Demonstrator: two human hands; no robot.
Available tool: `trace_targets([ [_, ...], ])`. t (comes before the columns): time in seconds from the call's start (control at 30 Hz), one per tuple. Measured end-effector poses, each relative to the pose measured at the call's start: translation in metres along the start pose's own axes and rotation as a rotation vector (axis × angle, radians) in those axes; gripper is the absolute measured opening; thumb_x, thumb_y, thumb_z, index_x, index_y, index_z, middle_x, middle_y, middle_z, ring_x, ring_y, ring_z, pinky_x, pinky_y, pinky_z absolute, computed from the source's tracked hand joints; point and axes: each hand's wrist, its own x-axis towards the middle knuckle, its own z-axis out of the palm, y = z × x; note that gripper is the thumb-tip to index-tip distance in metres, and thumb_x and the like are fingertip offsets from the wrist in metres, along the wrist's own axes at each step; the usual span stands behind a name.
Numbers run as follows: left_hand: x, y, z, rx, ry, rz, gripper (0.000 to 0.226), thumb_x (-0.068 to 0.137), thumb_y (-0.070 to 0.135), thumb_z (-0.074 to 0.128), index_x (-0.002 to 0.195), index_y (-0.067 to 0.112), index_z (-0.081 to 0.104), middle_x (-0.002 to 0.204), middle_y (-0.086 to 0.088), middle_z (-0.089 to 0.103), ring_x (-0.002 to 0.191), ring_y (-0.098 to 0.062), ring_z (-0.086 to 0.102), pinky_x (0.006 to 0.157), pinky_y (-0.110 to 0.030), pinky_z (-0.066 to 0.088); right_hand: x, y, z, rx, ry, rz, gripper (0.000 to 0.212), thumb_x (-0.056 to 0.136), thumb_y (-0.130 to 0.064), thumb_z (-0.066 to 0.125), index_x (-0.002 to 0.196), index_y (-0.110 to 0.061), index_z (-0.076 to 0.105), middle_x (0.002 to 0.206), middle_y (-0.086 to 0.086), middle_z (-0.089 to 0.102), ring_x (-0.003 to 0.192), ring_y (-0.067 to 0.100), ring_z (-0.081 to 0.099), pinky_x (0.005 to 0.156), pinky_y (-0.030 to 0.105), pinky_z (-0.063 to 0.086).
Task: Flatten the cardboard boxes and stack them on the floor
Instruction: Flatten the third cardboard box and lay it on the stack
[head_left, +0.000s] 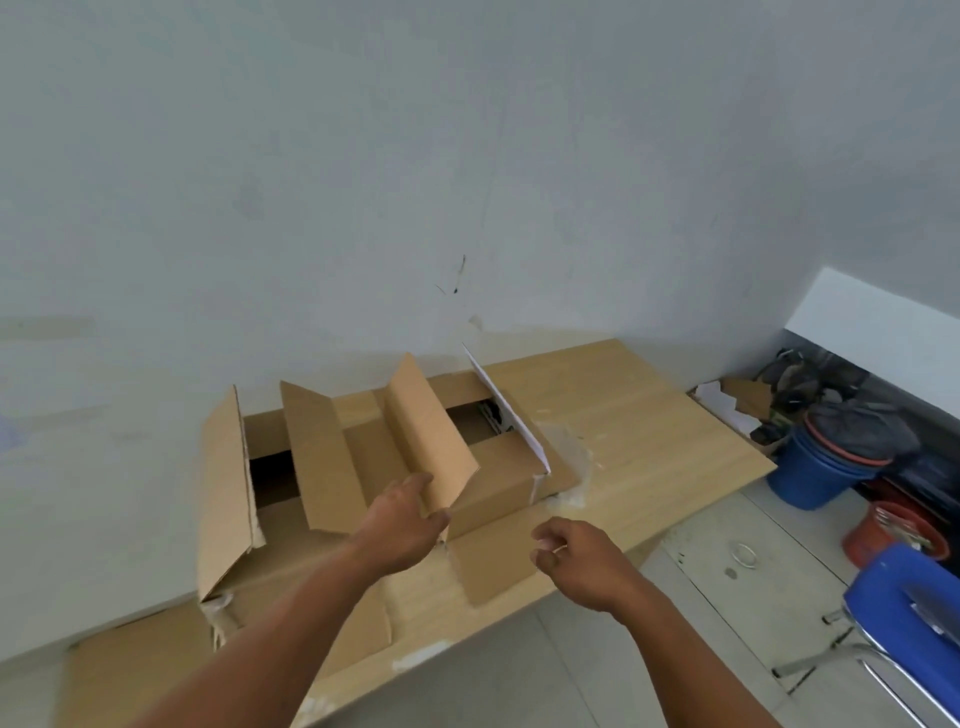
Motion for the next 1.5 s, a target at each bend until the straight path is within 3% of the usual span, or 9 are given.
trace_targets([
  [0.2, 0.08, 0.02, 0.021, -0.073, 0.064, -0.125, 0.068, 0.095, 0.049, 0.053, 0.153, 0.022, 0.028, 0.154, -0.008, 0.036, 0.137, -0.027, 0.041, 0.107, -0.039, 0.037, 0.082, -0.002, -0.018, -0.047, -0.044, -0.107, 0.039, 0.095, -0.029, 0.057, 0.133, -0.022, 0.054, 0.127, -0.001, 0.061, 0.114, 0.012, 0.059, 0.088, 0.023, 0.046],
  [0.5, 0.178, 0.044, 0.047, -0.105, 0.099, -0.244, 0.087, 0.091, 0.055, 0.055, 0.156, 0.026, 0.006, 0.159, -0.016, 0.019, 0.135, -0.037, 0.042, 0.107, -0.047, 0.042, 0.195, -0.004, -0.033, -0.229, -0.135, -0.209, 0.052, 0.1, -0.023, 0.047, 0.15, -0.019, 0.032, 0.155, 0.005, 0.034, 0.137, 0.024, 0.041, 0.106, 0.035, 0.041],
  [0.7, 0.193, 0.037, 0.051, -0.076, 0.134, -0.206, 0.077, 0.091, 0.014, 0.051, 0.156, 0.033, 0.013, 0.146, -0.012, 0.038, 0.114, -0.025, 0.054, 0.089, -0.031, 0.048, 0.249, -0.017, -0.015, -0.284, -0.22, -0.217, 0.06, 0.093, -0.01, 0.048, 0.15, -0.011, 0.028, 0.156, 0.011, 0.029, 0.139, 0.028, 0.036, 0.107, 0.036, 0.038],
  [0.8, 0.19, 0.028, 0.055, -0.034, 0.116, -0.211, 0.062, 0.094, 0.014, 0.046, 0.152, 0.029, 0.031, 0.155, -0.011, 0.029, 0.128, -0.025, 0.048, 0.102, -0.03, 0.043, 0.273, -0.022, -0.006, -0.37, -0.278, -0.231, 0.062, 0.093, -0.013, 0.05, 0.15, -0.015, 0.027, 0.156, 0.01, 0.028, 0.142, 0.029, 0.029, 0.113, 0.039, 0.034],
  [0.93, 0.187, 0.023, 0.06, -0.035, 0.147, -0.271, 0.06, 0.096, 0.01, 0.038, 0.154, 0.02, 0.027, 0.164, -0.012, 0.015, 0.148, -0.029, 0.024, 0.118, -0.036, 0.029, 0.299, -0.025, -0.009, -0.633, -0.379, -0.275, 0.071, 0.091, -0.018, 0.052, 0.154, -0.017, 0.02, 0.157, 0.012, 0.028, 0.145, 0.034, 0.023, 0.119, 0.043, 0.017],
  [1.1, 0.181, 0.027, 0.067, -0.102, 0.275, -0.351, 0.059, 0.097, 0.007, 0.035, 0.154, 0.018, 0.024, 0.162, -0.008, 0.022, 0.148, -0.024, 0.026, 0.118, -0.033, 0.026, 0.313, -0.031, -0.038, -0.693, -0.449, -0.369, 0.053, 0.089, -0.014, 0.052, 0.142, -0.016, 0.046, 0.146, 0.012, 0.044, 0.131, 0.037, 0.044, 0.108, 0.042, 0.037],
  [1.23, 0.186, 0.038, 0.07, -0.261, 0.442, -0.493, 0.052, 0.105, 0.034, 0.036, 0.154, 0.019, 0.026, 0.157, -0.008, 0.033, 0.142, -0.027, 0.035, 0.113, -0.037, 0.032, 0.318, -0.041, -0.071, -0.525, -0.588, -0.417, 0.033, 0.094, -0.017, 0.051, 0.125, -0.02, 0.061, 0.114, 0.003, 0.063, 0.092, 0.023, 0.066, 0.068, 0.034, 0.057],
  [1.37, 0.193, 0.04, 0.077, -0.218, 0.443, -0.588, 0.072, 0.095, 0.046, 0.054, 0.156, 0.029, 0.02, 0.154, -0.006, 0.038, 0.133, -0.027, 0.047, 0.104, -0.038, 0.044, 0.318, -0.04, -0.091, -0.516, -0.777, -0.455, 0.027, 0.098, -0.019, 0.048, 0.118, -0.019, 0.066, 0.109, 0.004, 0.07, 0.094, 0.022, 0.07, 0.08, 0.037, 0.061],
  [1.5, 0.199, 0.044, 0.093, -0.001, 0.399, -0.619, 0.096, 0.083, 0.044, 0.07, 0.156, 0.032, 0.01, 0.141, -0.003, 0.046, 0.117, -0.024, 0.057, 0.087, -0.034, 0.055, 0.33, -0.04, -0.09, -0.479, -0.914, -0.396, 0.04, 0.098, -0.011, 0.047, 0.138, -0.015, 0.051, 0.12, 0.01, 0.064, 0.093, 0.02, 0.069, 0.071, 0.03, 0.059],
])
